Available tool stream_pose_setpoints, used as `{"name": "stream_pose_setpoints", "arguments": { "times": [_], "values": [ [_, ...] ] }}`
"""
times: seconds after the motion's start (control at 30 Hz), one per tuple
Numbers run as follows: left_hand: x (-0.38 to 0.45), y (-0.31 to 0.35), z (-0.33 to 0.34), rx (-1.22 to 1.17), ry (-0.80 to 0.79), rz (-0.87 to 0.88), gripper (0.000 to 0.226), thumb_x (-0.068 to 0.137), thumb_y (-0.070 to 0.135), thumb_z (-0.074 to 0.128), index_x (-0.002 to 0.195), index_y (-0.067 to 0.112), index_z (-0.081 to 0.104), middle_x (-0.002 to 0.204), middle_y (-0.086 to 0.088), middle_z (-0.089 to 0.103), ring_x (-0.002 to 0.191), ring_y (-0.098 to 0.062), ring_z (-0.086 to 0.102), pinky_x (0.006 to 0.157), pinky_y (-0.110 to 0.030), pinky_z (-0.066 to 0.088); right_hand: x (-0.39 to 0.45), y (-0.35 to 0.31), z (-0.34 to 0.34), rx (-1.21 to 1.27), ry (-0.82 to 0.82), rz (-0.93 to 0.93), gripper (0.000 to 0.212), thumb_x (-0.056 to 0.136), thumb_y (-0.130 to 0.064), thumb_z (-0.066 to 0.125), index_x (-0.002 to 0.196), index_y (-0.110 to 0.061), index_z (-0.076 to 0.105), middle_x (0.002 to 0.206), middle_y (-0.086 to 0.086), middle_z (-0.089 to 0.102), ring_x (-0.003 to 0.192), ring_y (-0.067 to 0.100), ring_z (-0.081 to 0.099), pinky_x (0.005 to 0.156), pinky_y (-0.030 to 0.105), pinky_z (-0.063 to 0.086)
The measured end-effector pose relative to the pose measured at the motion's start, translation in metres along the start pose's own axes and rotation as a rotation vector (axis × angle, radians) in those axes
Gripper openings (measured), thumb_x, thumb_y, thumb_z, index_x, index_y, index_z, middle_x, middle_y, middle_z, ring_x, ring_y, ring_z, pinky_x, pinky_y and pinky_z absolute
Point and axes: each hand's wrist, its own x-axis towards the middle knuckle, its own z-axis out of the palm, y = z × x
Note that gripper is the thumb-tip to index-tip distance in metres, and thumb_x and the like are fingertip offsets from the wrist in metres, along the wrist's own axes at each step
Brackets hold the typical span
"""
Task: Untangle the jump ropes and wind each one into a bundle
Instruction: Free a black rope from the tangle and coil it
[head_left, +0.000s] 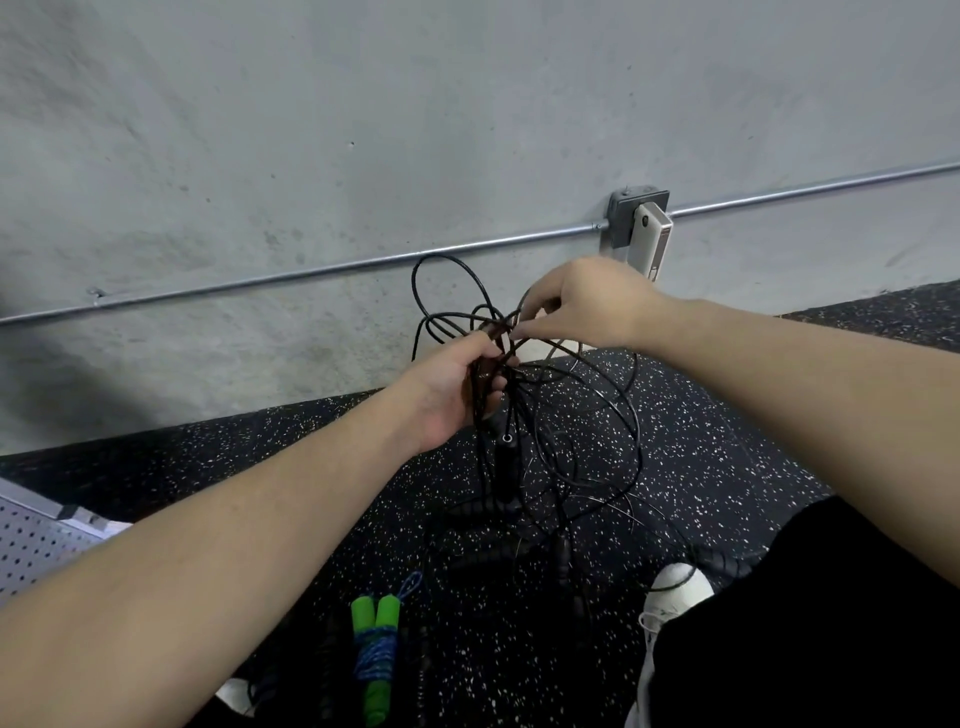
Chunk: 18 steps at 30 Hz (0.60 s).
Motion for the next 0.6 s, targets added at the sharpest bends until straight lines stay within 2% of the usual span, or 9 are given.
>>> {"name": "stream_pose_setpoints", "arguments": {
  "times": [0.07, 0.17, 0.2, 0.27, 0.37, 0.43, 0.5, 0.57, 0.6],
  "values": [
    [0.0, 0.0, 0.001, -0.011, 0.007, -0.015, 0.012, 0.096, 0.016, 0.053, 0.095, 0.013, 0.065, 0.08, 0.004, 0.063, 0.052, -0.004, 0.054, 0.051, -0.019, 0.048, 0.003, -0.003, 0.0, -0.013, 0.025, 0.0, 0.019, 0.084, -0.055, 0.071, 0.084, -0.036, 0.067, 0.072, -0.017, 0.055, 0.079, 0.012, 0.053, 0.057, 0.022, 0.036],
    [0.001, -0.001, 0.002, -0.019, 0.0, -0.027, 0.012, 0.095, 0.015, 0.052, 0.093, 0.013, 0.064, 0.08, 0.003, 0.061, 0.049, -0.004, 0.052, 0.048, -0.019, 0.048, 0.003, -0.007, 0.001, -0.091, -0.009, 0.046, 0.032, 0.08, -0.065, 0.069, 0.09, -0.035, 0.076, 0.09, -0.015, 0.07, 0.085, 0.013, 0.061, 0.065, 0.025, 0.046],
    [0.001, -0.002, 0.001, -0.019, -0.003, -0.03, 0.012, 0.095, 0.015, 0.052, 0.094, 0.014, 0.064, 0.081, 0.003, 0.062, 0.049, -0.004, 0.051, 0.048, -0.019, 0.048, 0.002, -0.01, 0.001, -0.111, -0.034, 0.073, 0.033, 0.08, -0.066, 0.067, 0.093, -0.037, 0.078, 0.091, -0.015, 0.071, 0.083, 0.013, 0.062, 0.064, 0.025, 0.045],
    [0.001, -0.002, 0.0, -0.022, -0.012, -0.037, 0.012, 0.096, 0.016, 0.052, 0.096, 0.015, 0.064, 0.083, 0.003, 0.062, 0.051, -0.005, 0.052, 0.049, -0.02, 0.05, 0.002, -0.014, 0.003, -0.08, -0.094, 0.126, 0.031, 0.084, -0.062, 0.067, 0.097, -0.036, 0.078, 0.081, -0.015, 0.067, 0.07, 0.008, 0.056, 0.056, 0.022, 0.037],
    [-0.001, -0.001, -0.002, -0.02, -0.054, -0.033, 0.013, 0.097, 0.015, 0.052, 0.106, 0.016, 0.062, 0.083, 0.004, 0.068, 0.056, -0.006, 0.056, 0.052, -0.022, 0.053, 0.004, -0.015, 0.009, 0.166, -0.139, 0.193, 0.026, 0.085, -0.048, 0.072, 0.098, -0.026, 0.08, 0.065, -0.01, 0.057, 0.056, 0.006, 0.045, 0.048, 0.021, 0.035],
    [-0.002, 0.001, -0.002, 0.024, -0.047, 0.01, 0.015, 0.099, 0.014, 0.056, 0.112, 0.013, 0.062, 0.087, 0.002, 0.071, 0.061, -0.008, 0.061, 0.056, -0.025, 0.056, 0.004, -0.011, 0.01, 0.395, -0.112, 0.242, 0.023, 0.086, -0.043, 0.074, 0.095, -0.023, 0.079, 0.068, -0.007, 0.061, 0.058, 0.005, 0.046, 0.044, 0.014, 0.035],
    [0.0, 0.002, -0.002, 0.093, -0.001, 0.067, 0.015, 0.099, 0.012, 0.061, 0.113, 0.013, 0.067, 0.094, -0.003, 0.075, 0.07, -0.012, 0.067, 0.064, -0.03, 0.059, 0.001, -0.006, 0.006, 0.571, -0.087, 0.287, 0.016, 0.09, -0.033, 0.072, 0.095, -0.019, 0.077, 0.084, -0.009, 0.069, 0.074, 0.003, 0.055, 0.056, 0.008, 0.039],
    [0.001, 0.002, 0.0, 0.192, 0.042, 0.075, 0.013, 0.097, 0.009, 0.065, 0.109, 0.012, 0.07, 0.099, -0.006, 0.077, 0.075, -0.014, 0.07, 0.069, -0.032, 0.06, -0.001, -0.001, 0.004, 0.672, -0.099, 0.314, 0.011, 0.093, -0.025, 0.066, 0.094, -0.016, 0.074, 0.089, -0.007, 0.074, 0.089, 0.005, 0.061, 0.078, 0.018, 0.045],
    [0.002, 0.0, 0.001, 0.257, 0.047, 0.054, 0.012, 0.097, 0.008, 0.065, 0.107, 0.012, 0.07, 0.098, -0.005, 0.078, 0.073, -0.014, 0.071, 0.067, -0.03, 0.06, -0.001, 0.0, 0.004, 0.725, -0.095, 0.329, 0.012, 0.095, -0.022, 0.063, 0.095, -0.014, 0.072, 0.086, -0.005, 0.076, 0.086, 0.003, 0.064, 0.078, 0.021, 0.047]
  ]
}}
